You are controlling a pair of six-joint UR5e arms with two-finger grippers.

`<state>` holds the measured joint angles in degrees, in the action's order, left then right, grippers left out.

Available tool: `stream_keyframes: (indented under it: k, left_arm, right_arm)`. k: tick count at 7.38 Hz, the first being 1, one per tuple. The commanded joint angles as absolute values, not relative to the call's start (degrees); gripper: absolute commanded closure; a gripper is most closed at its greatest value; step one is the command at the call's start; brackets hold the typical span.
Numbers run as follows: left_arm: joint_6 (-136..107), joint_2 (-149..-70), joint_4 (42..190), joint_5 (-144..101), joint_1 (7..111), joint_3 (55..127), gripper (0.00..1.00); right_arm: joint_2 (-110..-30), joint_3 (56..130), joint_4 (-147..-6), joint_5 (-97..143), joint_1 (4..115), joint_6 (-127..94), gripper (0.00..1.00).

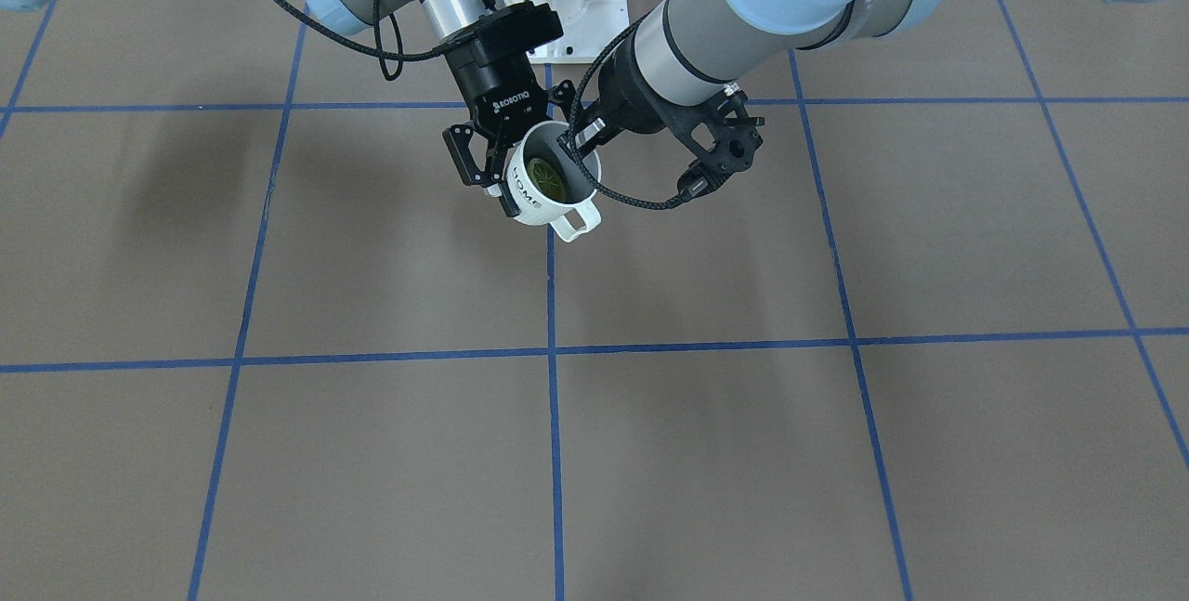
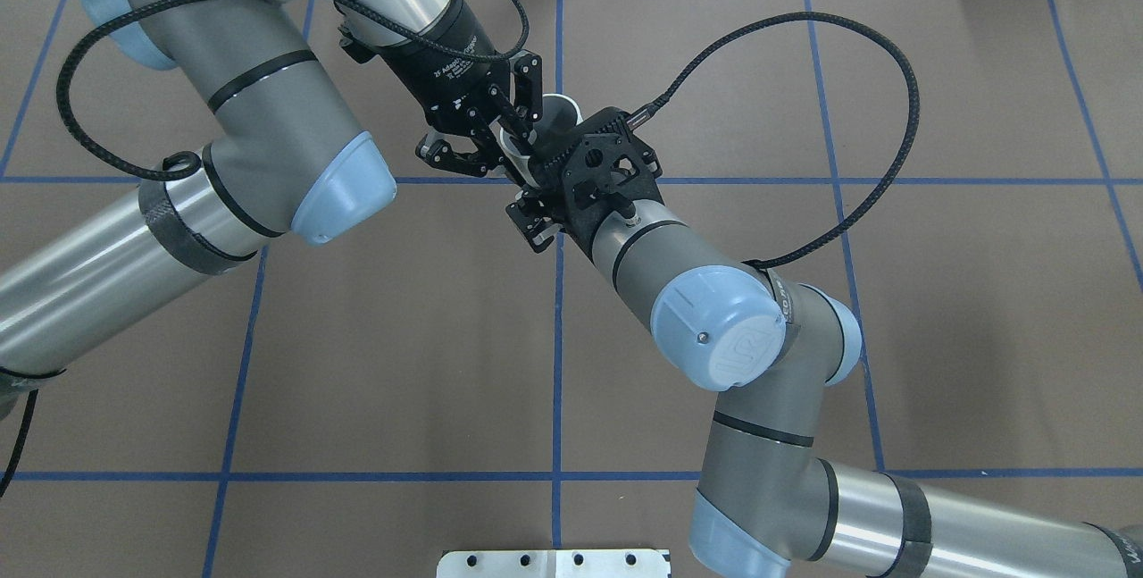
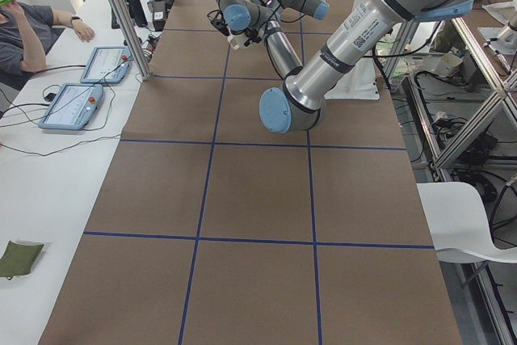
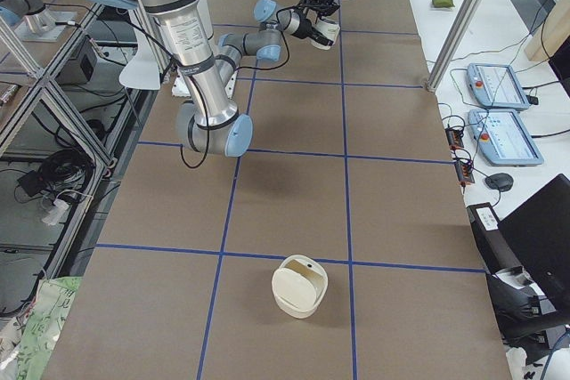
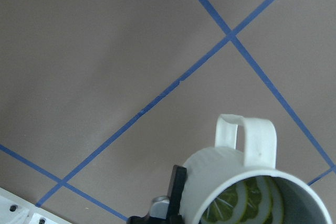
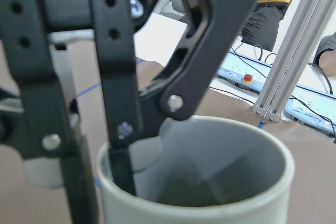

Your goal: Left arm hands cup to right arm to dump lemon

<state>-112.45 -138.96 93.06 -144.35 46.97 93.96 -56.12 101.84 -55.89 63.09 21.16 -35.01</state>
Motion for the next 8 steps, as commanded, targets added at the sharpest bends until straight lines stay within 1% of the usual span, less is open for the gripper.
stream_keyframes:
  k: [1, 4, 5, 7, 8]
  left_arm:
    - [-112.41, -138.95, 93.08, -144.32, 47.02, 94.48, 0.0]
    - [-111.54, -138.61, 93.16, -141.61, 48.51, 94.39, 0.0]
    - [-107.79, -138.52, 92.99, -138.81, 48.6, 94.05, 0.0]
    - [-104.07, -136.86, 92.99, -136.95, 49.39, 93.43, 0.0]
    - [-102.67, -136.32, 92.9, -136.32, 49.39, 93.08, 0.0]
  right_arm:
    - [-56.25, 102.04, -55.9, 63.19, 21.18, -35.24, 1.0]
    - [-56.6, 103.18, -56.07, 63.19, 22.23, -35.51, 1.0]
    - [-57.99, 103.18, -56.07, 63.19, 23.98, -40.21, 1.0]
    - [-64.39, 103.88, -56.16, 69.13, 29.32, -52.84, 1.0]
    - [-68.25, 105.71, -55.99, 71.26, 32.14, -56.13, 1.0]
